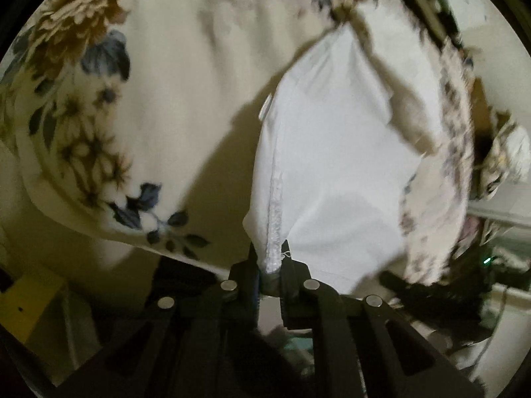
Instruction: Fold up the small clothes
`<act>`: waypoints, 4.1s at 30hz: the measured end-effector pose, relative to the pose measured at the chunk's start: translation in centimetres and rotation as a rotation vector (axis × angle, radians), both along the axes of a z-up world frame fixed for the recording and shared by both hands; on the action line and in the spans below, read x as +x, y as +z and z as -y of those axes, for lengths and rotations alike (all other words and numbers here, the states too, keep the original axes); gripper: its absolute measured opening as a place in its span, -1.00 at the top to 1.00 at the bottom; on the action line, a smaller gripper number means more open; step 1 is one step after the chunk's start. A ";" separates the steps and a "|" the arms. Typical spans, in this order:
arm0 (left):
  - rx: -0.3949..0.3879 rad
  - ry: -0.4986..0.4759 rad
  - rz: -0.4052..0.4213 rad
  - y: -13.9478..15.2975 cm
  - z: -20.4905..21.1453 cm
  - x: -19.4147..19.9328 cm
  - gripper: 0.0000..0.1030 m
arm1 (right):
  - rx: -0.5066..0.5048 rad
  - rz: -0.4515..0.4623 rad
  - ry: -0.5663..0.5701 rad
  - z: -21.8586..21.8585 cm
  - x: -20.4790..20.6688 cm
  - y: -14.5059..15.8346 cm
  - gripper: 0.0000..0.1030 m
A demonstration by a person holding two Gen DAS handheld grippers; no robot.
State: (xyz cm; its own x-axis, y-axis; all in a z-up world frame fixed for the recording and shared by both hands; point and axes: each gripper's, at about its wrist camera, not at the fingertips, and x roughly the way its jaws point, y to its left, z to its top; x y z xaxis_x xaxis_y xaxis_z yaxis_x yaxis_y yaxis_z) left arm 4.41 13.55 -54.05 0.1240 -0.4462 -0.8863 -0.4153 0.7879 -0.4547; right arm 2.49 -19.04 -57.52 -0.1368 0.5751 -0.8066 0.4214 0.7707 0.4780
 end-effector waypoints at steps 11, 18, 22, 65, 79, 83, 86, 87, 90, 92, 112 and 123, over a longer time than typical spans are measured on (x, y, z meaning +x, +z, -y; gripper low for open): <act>-0.128 0.122 0.199 7.2 -1.6 7.3 0.87 | 0.145 0.172 -0.089 1.3 7.6 7.6 0.87; -0.136 0.084 0.293 7.4 -0.7 16.8 0.87 | 0.077 0.283 -0.154 3.3 16.0 9.6 0.87; -0.140 0.068 0.292 5.7 0.2 22.2 0.84 | 0.048 0.291 -0.225 5.3 20.9 8.4 0.87; -0.064 -0.119 0.246 1.0 -0.3 34.2 0.43 | -0.257 0.345 -0.081 5.7 33.6 4.5 0.90; 0.120 -0.218 0.350 2.5 2.8 32.3 0.97 | -0.267 0.367 -0.047 5.4 32.2 4.8 0.90; 0.113 -0.173 0.337 2.3 1.2 32.5 0.97 | -0.256 0.421 -0.045 4.6 32.6 6.1 0.92; 0.104 -0.160 0.299 0.9 0.9 33.4 0.97 | -0.273 0.409 -0.044 4.2 33.5 5.6 0.92; 0.093 -0.160 0.277 0.2 0.9 33.8 0.96 | -0.281 0.402 -0.042 4.1 33.8 5.4 0.92; 0.064 -0.160 0.250 -0.8 1.0 34.4 0.95 | -0.311 0.355 -0.027 4.1 34.6 3.8 0.92; 0.057 -0.171 0.242 -0.7 1.1 34.5 0.91 | -0.325 0.332 0.000 4.0 34.9 3.1 0.92; 0.327 -0.326 0.110 -2.8 3.1 28.1 -0.83 | -0.320 0.262 -0.008 8.0 26.2 3.8 -0.12; 0.280 -0.281 0.160 -4.1 2.7 28.9 -1.00 | -0.329 0.267 0.009 7.6 26.2 4.0 -0.12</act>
State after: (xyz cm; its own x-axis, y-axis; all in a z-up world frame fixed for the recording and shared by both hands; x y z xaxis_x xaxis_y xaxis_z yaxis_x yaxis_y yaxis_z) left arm 33.33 10.89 -58.20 0.1780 -0.2271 -0.9575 -0.1079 0.9626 -0.2484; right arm 28.72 -26.63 -53.56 0.0981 0.2812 -0.9546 0.3086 0.9034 0.2978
